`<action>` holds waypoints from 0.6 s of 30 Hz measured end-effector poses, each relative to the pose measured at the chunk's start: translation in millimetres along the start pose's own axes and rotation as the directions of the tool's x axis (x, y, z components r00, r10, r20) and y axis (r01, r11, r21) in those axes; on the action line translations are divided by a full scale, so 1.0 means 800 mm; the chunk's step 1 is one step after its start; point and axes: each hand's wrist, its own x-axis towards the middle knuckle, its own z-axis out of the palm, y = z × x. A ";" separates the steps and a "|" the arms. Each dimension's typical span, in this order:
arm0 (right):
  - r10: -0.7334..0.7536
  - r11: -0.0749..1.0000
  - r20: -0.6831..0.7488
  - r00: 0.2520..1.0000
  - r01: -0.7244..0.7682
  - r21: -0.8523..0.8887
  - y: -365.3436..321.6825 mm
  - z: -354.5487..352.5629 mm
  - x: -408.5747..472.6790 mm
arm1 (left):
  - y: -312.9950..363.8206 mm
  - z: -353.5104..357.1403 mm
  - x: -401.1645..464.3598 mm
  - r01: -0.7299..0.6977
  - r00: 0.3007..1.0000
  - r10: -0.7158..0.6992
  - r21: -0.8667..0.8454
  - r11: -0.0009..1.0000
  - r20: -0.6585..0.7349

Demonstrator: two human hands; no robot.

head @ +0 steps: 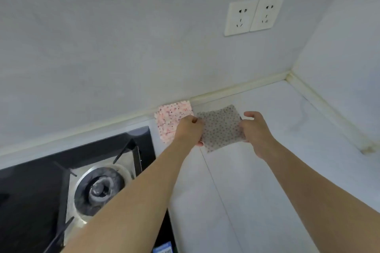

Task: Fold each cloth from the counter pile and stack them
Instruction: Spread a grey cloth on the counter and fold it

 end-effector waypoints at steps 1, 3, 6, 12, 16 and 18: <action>-0.001 1.000 0.003 1.000 0.001 -0.006 -0.002 -0.004 0.024 | 0.008 0.012 0.020 0.004 1.000 -0.004 0.012 1.000 -0.010; -0.015 0.999 -0.007 1.000 0.015 -0.038 -0.004 -0.007 0.068 | 0.021 0.031 0.056 0.010 0.999 -0.007 0.061 0.998 -0.042; -0.074 0.993 0.008 0.997 0.074 -0.088 -0.004 -0.005 0.122 | 0.031 0.049 0.106 0.010 0.995 0.003 0.135 0.991 -0.096; -0.040 0.942 0.141 0.989 0.084 -0.325 0.008 -0.004 0.160 | 0.018 0.055 0.145 -0.010 0.978 0.057 0.225 0.974 -0.202; -0.064 0.867 0.147 0.987 0.128 -0.482 0.030 -0.010 0.119 | 0.006 0.060 0.091 -0.129 0.959 0.189 0.269 0.954 -0.211; -0.096 0.845 0.153 0.984 0.161 -0.509 0.038 -0.005 0.088 | -0.008 0.061 0.058 -0.175 0.950 0.240 0.297 0.939 -0.198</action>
